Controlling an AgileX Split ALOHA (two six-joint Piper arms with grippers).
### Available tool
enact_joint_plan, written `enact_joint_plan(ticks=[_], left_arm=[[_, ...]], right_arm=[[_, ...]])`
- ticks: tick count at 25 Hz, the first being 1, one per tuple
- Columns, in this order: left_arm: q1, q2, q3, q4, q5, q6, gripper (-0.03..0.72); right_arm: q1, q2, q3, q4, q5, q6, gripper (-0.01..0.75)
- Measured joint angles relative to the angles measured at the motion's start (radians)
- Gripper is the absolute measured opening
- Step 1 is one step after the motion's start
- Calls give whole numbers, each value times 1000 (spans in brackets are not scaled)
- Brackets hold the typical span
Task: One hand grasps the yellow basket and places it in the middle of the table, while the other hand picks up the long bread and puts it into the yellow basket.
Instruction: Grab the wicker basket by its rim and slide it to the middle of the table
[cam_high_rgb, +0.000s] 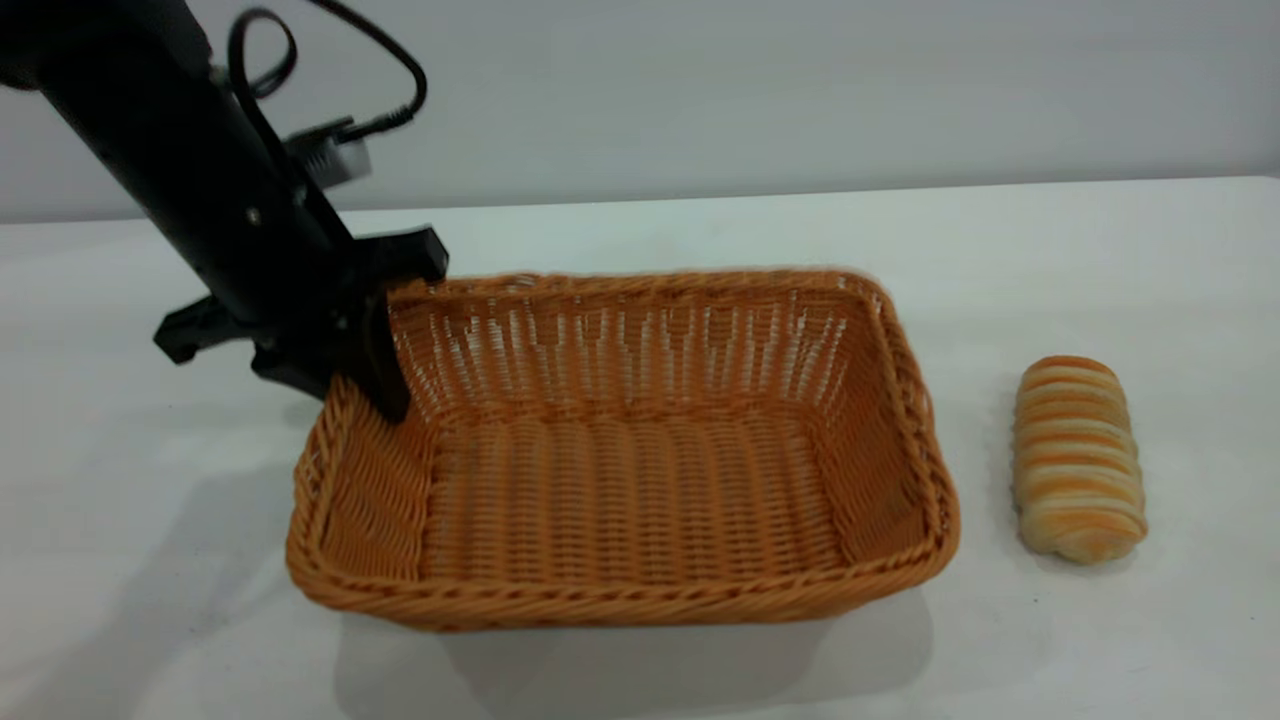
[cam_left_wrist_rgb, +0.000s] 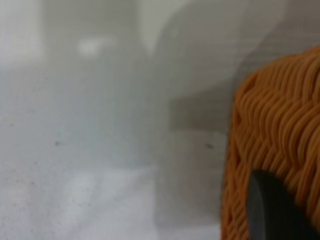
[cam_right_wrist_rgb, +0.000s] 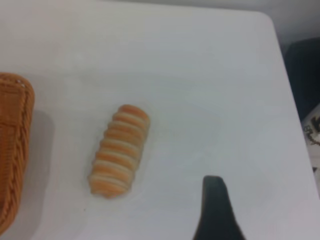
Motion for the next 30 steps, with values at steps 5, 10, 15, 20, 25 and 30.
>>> enact_joint_plan(ticks=[5, 10, 15, 20, 25, 30], left_arm=[[1, 40, -12, 13, -12, 6, 111], [1, 47, -19, 9, -12, 43, 112], [1, 52, -20, 12, -12, 112, 238], [1, 50, -20, 15, -7, 129, 517], [1, -4, -20, 61, -4, 132, 639], [1, -95, -20, 98, 11, 134, 607]], right_arm=[[0, 111, 0, -1, -88, 41, 550], [0, 237, 0, -4, -183, 87, 550], [0, 373, 0, -11, -257, 97, 554], [0, 502, 0, -50, -315, 97, 595], [0, 604, -4, -67, -377, 107, 607], [0, 719, -60, -70, -395, 131, 608]])
